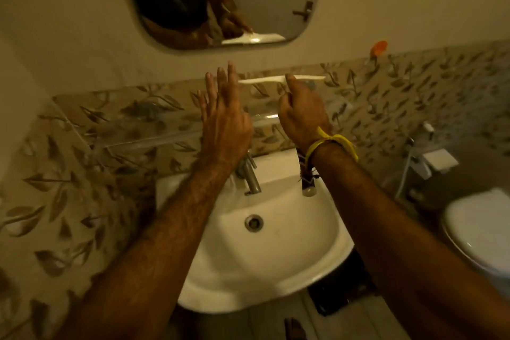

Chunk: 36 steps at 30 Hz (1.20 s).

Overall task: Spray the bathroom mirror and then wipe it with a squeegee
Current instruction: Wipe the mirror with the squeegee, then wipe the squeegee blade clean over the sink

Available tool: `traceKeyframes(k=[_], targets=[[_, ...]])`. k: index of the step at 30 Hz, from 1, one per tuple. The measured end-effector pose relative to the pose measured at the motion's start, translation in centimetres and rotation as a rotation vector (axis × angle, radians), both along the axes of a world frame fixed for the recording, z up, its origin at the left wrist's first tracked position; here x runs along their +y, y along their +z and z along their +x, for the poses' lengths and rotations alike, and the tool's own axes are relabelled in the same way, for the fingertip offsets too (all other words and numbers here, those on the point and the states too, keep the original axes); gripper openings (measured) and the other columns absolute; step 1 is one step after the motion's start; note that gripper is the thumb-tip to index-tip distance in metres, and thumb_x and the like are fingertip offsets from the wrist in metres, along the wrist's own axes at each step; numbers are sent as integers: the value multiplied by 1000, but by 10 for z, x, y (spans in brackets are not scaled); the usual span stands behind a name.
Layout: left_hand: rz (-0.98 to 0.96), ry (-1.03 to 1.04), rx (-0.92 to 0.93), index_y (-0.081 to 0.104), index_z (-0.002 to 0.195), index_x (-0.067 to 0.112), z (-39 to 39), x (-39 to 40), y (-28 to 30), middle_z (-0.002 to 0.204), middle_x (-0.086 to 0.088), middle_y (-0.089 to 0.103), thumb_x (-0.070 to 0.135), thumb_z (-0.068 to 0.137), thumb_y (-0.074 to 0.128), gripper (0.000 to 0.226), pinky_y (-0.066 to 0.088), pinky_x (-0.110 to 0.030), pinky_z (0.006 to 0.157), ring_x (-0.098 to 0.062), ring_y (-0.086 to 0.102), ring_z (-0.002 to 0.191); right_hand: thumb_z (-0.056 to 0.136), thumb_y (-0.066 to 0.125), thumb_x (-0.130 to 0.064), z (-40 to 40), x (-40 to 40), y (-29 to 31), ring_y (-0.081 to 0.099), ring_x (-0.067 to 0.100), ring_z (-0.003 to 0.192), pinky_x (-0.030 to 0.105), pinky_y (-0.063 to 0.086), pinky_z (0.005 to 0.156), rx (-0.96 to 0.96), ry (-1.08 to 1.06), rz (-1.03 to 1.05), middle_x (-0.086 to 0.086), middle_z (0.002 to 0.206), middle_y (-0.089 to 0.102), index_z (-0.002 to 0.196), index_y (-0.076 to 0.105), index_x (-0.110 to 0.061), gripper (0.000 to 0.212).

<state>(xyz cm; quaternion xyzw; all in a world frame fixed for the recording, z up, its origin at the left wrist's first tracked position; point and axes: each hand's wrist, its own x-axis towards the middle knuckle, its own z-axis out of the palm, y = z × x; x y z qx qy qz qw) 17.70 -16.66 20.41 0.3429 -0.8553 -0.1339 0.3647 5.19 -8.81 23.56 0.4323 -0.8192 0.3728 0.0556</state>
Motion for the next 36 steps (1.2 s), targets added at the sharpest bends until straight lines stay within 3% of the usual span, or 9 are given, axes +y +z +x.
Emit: traceKeyframes(k=[3,6,9,12,15,20,24,30,36], targets=[[11,-104,169,15,160,6,-15,40,-39,167,-18,16,6,90,39,74,17,-56,125,-37,8,156,97,43,-21,-12,48,-24,62,31,97,29,42,77,-81,-127,-59,16,112,67,147,40,-17,50],[118,-194,163,26,159,5,-33,81,-78,164,-18,25,2,93,45,68,24,-54,124,-35,18,154,96,45,-16,-26,94,-43,63,34,89,34,43,71,-149,-256,-124,12,96,64,137,45,-12,41],[301,-255,-16,26,159,9,-60,112,-112,165,-15,25,5,99,46,63,14,-46,127,-31,16,155,95,48,-11,-44,132,-64,63,36,84,37,44,66,-208,-356,-135,4,87,57,126,46,-6,32],[389,-328,-316,21,161,12,-94,132,-144,168,-10,20,15,105,38,58,5,-39,126,-25,7,157,95,51,-11,-68,165,-87,65,35,85,39,50,68,-297,-420,-102,14,95,66,122,48,-5,28],[481,-354,-545,21,160,13,-128,152,-167,169,-9,17,22,108,35,56,12,-41,126,-26,7,157,92,56,-14,-99,197,-113,67,31,92,37,54,75,-422,-501,-76,15,104,69,119,56,-8,27],[607,-322,-802,7,162,12,-191,180,-200,170,-10,1,31,108,38,65,16,-45,125,-29,1,157,88,59,-15,-165,251,-160,68,36,95,55,57,81,-605,-649,-79,16,109,69,118,60,-12,30],[558,-165,-805,-7,159,1,-241,194,-232,168,-20,-8,37,106,43,81,5,-42,127,-36,-4,156,85,58,-23,-215,281,-208,70,35,86,52,60,75,-682,-713,-24,11,106,69,115,58,-22,31],[394,123,-877,-1,161,7,-272,219,-279,167,-24,-10,51,94,53,97,13,-54,125,-41,-6,155,77,57,-23,-280,283,-274,70,37,86,54,58,78,-738,-662,53,7,99,70,96,56,-35,22],[347,138,-877,8,161,7,-273,214,-294,166,-27,-3,44,91,55,92,16,-57,124,-45,2,154,85,59,-11,-323,229,-327,64,38,106,51,54,91,-881,-553,109,18,120,65,124,56,-7,39]])
